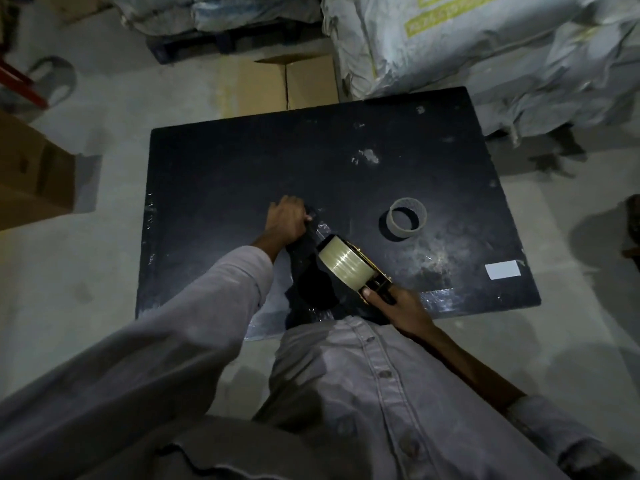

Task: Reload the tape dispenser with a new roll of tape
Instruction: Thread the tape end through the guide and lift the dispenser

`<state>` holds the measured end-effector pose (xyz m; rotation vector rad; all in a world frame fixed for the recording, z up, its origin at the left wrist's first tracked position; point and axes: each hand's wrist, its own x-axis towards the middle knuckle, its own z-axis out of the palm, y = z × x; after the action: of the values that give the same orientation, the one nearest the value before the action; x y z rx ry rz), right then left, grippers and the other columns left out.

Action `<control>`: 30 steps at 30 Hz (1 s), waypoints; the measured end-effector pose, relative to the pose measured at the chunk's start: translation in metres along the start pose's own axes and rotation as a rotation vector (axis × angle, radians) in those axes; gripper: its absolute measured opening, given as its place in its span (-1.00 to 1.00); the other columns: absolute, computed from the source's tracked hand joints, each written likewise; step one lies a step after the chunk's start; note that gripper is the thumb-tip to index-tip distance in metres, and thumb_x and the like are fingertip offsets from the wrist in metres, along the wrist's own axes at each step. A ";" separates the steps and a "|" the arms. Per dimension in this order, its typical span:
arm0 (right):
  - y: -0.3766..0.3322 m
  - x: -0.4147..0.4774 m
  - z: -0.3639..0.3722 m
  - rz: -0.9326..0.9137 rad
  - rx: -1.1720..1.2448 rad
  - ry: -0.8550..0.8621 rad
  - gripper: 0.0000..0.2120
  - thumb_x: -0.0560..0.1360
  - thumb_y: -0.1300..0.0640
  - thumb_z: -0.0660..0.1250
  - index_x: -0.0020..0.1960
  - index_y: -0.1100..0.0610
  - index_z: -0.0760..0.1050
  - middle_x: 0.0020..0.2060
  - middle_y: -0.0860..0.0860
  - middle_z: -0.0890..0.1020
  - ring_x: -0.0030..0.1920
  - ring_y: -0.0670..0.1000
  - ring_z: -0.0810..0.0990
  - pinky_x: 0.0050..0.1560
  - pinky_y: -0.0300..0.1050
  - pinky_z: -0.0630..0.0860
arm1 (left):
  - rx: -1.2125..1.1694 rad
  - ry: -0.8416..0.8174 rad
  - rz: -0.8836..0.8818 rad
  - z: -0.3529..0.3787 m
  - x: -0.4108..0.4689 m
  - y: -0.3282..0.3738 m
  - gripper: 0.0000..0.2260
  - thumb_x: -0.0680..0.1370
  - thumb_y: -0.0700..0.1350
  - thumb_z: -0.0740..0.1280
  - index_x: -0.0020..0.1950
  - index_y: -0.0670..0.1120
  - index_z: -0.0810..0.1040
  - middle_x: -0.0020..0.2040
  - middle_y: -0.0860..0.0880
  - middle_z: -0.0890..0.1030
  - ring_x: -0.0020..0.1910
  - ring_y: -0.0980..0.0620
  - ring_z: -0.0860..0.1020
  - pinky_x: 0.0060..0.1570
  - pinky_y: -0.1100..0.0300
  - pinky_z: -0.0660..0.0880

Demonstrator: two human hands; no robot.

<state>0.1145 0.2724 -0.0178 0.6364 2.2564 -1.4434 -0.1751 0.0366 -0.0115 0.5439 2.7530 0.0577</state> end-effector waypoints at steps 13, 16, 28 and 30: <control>-0.008 -0.005 -0.010 0.087 0.265 -0.123 -0.38 0.53 -0.42 0.50 -0.22 0.15 0.51 -0.45 0.05 0.53 -0.40 0.03 0.47 -0.32 -0.10 0.43 | -0.100 0.157 0.200 0.040 -0.034 -0.003 -0.47 0.56 -0.20 0.37 0.56 -0.16 0.52 0.57 -0.22 0.54 0.60 -0.29 0.44 0.52 -0.15 0.34; -0.005 -0.001 -0.009 0.099 0.275 -0.119 -0.32 0.46 -0.48 0.53 -0.20 0.16 0.52 -0.42 0.09 0.54 -0.38 0.05 0.49 -0.29 -0.07 0.42 | 0.029 0.027 0.423 0.072 -0.064 -0.006 -0.25 0.62 -0.08 0.21 0.82 -0.10 0.13 0.83 -0.11 0.09 0.82 -0.20 0.03 0.73 -0.25 0.00; 0.002 0.005 -0.008 0.090 0.228 -0.168 -0.21 0.53 -0.60 0.33 0.01 0.19 0.67 -0.34 0.06 0.56 -0.35 0.06 0.46 -0.28 -0.06 0.38 | 0.223 -0.089 0.358 0.071 -0.084 0.004 -0.23 0.62 0.19 -0.18 0.84 -0.03 0.03 0.83 0.02 -0.26 0.82 -0.07 -0.19 0.72 -0.35 -0.05; 0.001 0.004 -0.008 0.083 0.223 -0.163 -0.16 0.57 -0.59 0.25 0.03 0.24 0.66 -0.36 0.03 0.56 -0.38 0.00 0.46 -0.30 -0.07 0.36 | 0.216 -0.113 0.328 0.067 -0.084 0.007 -0.21 0.61 0.22 -0.20 0.84 -0.02 -0.02 0.82 0.03 -0.27 0.82 -0.06 -0.19 0.72 -0.37 -0.06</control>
<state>0.1109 0.2809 -0.0177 0.6453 1.9399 -1.6559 -0.0772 0.0098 -0.0480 1.0199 2.5485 -0.1895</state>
